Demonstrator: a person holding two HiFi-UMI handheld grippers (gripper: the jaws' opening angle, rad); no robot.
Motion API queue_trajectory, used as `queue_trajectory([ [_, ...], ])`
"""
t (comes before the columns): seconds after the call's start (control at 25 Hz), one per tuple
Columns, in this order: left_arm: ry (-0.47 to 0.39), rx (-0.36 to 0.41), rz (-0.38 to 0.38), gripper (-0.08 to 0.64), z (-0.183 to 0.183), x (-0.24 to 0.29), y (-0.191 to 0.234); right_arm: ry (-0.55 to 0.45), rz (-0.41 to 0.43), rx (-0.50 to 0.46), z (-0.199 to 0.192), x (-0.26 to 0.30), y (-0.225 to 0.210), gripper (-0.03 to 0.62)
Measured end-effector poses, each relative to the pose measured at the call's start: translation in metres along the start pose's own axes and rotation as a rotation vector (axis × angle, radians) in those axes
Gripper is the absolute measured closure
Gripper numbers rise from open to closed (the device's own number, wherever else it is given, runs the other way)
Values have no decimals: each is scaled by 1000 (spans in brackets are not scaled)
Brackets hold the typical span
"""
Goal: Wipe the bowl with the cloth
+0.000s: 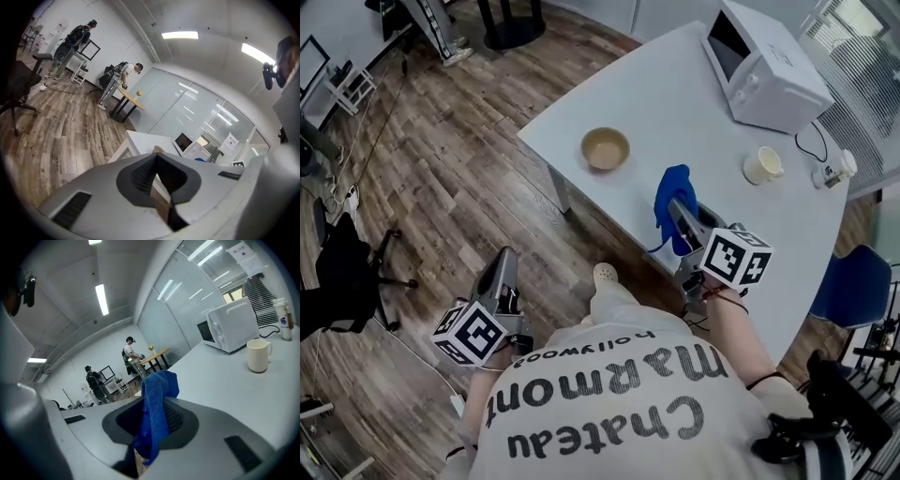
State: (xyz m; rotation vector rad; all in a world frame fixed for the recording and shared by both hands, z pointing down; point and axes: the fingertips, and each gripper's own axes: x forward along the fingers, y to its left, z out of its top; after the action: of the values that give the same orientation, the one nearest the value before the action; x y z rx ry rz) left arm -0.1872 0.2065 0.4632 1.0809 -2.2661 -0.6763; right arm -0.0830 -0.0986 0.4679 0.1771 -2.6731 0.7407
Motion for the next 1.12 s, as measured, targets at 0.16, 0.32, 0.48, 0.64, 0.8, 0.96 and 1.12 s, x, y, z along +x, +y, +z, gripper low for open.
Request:
queue_trajectory([
  [0.16,20,9,6,560,12,32,0,-7,16,68,18,33,-13,526],
  [0.32,40,9,12,560,24,62,-3,6,43,74,33,53,-16,526],
  [0.48,93,14,-19,560,24,104,-17,10,112,107,51,72,-17,526],
  [0.64,212,49,-63,535,16,168,-34,2,223,91,76,94,-12,526],
  [0.8,301,68,-96,389,7,227,-43,-33,288,-4,96,110,-4,526],
  [0.96,398,86,-90,359,-8,265,-36,-40,304,-38,93,119,5,526],
  [1.12,498,121,-96,359,-20,290,-22,2,206,-73,80,134,3,526],
])
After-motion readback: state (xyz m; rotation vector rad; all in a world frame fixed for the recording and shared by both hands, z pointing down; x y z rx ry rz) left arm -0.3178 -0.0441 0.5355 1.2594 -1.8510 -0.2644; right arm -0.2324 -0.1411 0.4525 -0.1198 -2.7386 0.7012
